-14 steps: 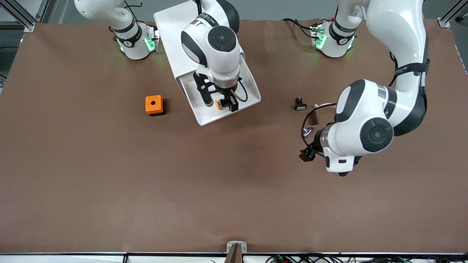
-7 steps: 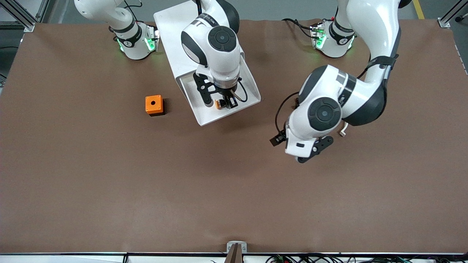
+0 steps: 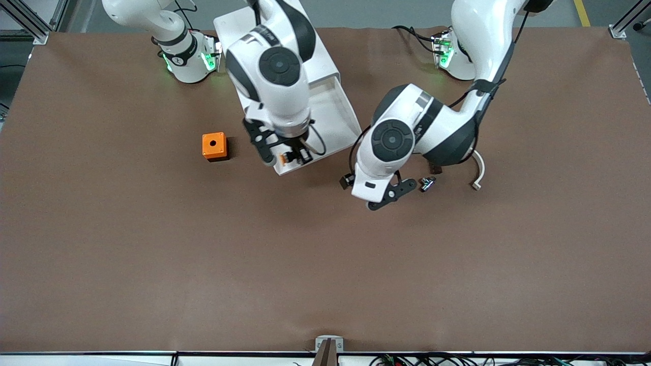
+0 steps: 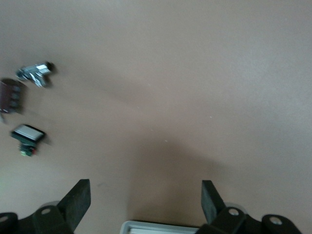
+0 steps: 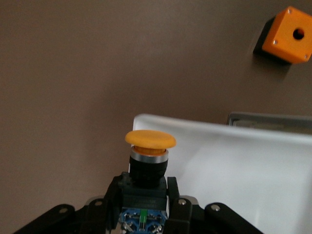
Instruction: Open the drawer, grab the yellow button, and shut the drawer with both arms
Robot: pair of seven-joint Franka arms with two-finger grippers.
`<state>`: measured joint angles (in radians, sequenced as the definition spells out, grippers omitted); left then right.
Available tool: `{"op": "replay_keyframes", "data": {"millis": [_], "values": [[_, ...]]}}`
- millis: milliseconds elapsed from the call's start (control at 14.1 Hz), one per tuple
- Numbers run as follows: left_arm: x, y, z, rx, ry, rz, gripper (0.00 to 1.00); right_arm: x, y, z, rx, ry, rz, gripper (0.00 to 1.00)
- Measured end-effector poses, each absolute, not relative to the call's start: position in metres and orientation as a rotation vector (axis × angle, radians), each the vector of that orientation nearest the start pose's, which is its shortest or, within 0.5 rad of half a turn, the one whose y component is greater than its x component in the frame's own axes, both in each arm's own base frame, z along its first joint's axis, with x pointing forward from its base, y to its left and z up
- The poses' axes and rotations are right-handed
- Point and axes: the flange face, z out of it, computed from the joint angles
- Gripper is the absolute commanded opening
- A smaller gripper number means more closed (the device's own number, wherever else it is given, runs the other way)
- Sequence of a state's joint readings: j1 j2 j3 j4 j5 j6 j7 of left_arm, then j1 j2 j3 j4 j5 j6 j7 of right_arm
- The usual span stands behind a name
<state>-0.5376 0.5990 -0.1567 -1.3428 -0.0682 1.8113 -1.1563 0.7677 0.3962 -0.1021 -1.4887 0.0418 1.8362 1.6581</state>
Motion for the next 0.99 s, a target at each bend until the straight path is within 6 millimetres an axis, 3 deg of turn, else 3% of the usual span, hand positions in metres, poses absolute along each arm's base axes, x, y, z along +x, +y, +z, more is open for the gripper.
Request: {"op": "replay_keyframes", "data": {"millis": [213,497,782,924,995], "values": [[0.527,-0.472,0.362,-3.001,-0.846,0.306,1.0,0.571,0.332,0.457,-2.947,1.272,0.087,0.0],[0.485,-0.514,0.362,-2.974,-0.92,0.392,1.0,0.629,0.177,0.451,-3.059,0.92,0.15,0.0],[0.436,-0.55,0.359,-2.929,-0.969,0.498,1.0,0.648,0.019,0.423,-3.114,0.548,0.19,0.0],[0.411,-0.564,0.357,-2.9,-0.987,0.574,1.0,0.643,-0.058,0.399,-3.128,0.36,0.161,0.0],[0.4,-0.57,0.355,-2.884,-0.996,0.591,1.0,0.639,-0.087,0.387,-3.143,0.295,0.134,0.0]]}}
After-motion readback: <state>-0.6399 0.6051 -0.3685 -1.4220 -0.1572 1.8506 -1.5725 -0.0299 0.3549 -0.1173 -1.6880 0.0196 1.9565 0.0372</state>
